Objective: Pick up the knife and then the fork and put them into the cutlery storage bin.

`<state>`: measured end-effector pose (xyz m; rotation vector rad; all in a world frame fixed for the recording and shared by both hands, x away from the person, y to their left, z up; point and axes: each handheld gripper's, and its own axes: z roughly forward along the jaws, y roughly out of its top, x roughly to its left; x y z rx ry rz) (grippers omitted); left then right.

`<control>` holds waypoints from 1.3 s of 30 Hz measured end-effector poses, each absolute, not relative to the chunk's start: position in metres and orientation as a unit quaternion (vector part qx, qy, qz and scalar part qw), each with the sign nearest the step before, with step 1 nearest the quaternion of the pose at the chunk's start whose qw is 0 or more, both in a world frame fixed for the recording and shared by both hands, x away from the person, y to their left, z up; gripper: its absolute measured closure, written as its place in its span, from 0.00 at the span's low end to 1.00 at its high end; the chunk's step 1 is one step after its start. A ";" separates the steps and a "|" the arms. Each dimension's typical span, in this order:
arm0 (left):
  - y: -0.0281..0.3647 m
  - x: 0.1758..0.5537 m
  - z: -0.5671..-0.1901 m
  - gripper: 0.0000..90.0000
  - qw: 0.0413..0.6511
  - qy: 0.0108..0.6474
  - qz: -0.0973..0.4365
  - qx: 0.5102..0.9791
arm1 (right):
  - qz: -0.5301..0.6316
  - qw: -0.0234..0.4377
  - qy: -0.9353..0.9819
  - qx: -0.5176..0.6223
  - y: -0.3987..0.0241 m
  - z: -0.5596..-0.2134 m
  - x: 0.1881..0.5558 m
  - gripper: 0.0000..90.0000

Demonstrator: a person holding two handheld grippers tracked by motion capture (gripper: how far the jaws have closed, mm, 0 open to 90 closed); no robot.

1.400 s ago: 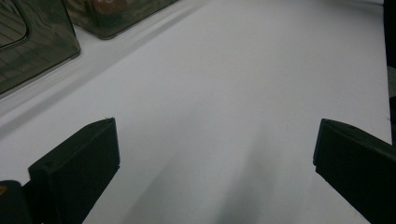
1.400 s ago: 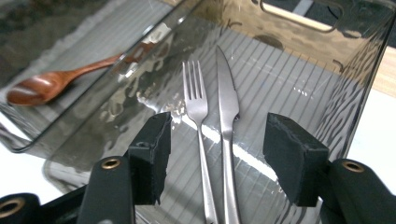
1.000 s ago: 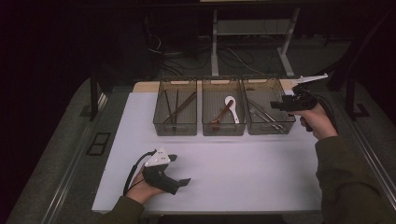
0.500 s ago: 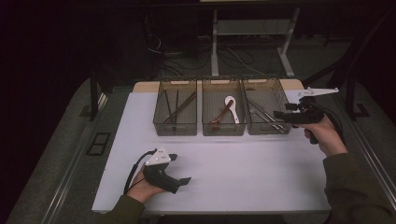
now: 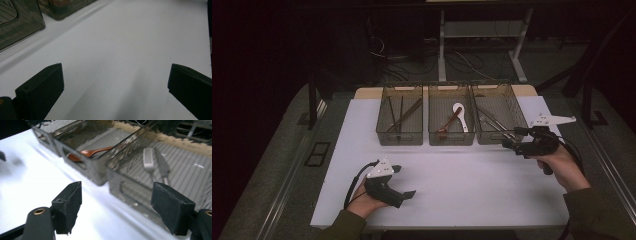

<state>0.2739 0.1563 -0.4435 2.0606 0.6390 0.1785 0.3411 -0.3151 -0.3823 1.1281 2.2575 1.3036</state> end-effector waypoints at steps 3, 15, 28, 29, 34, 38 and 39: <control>0.156 0.273 -0.443 0.00 0.469 0.259 0.074 0.841 | 0.458 0.147 0.788 0.385 -0.310 -0.388 0.332 0.25; 0.156 0.273 -0.443 0.00 0.470 0.258 0.073 0.841 | 0.477 0.142 0.787 0.366 -0.297 -0.410 0.300 0.20; 0.157 0.272 -0.442 0.00 0.471 0.257 0.074 0.841 | 0.481 0.133 0.784 0.370 -0.300 -0.434 0.271 0.19; 0.157 0.272 -0.442 0.00 0.471 0.256 0.074 0.841 | 0.481 0.134 0.784 0.368 -0.301 -0.435 0.270 0.19; 0.157 0.272 -0.442 0.00 0.470 0.256 0.074 0.841 | 0.485 0.135 0.782 0.369 -0.302 -0.439 0.263 0.19; 0.157 0.272 -0.442 0.00 0.469 0.255 0.075 0.842 | 0.480 0.136 0.786 0.366 -0.301 -0.442 0.263 0.19; 0.157 0.272 -0.442 0.00 0.469 0.255 0.075 0.842 | 0.479 0.135 0.785 0.367 -0.301 -0.442 0.263 0.19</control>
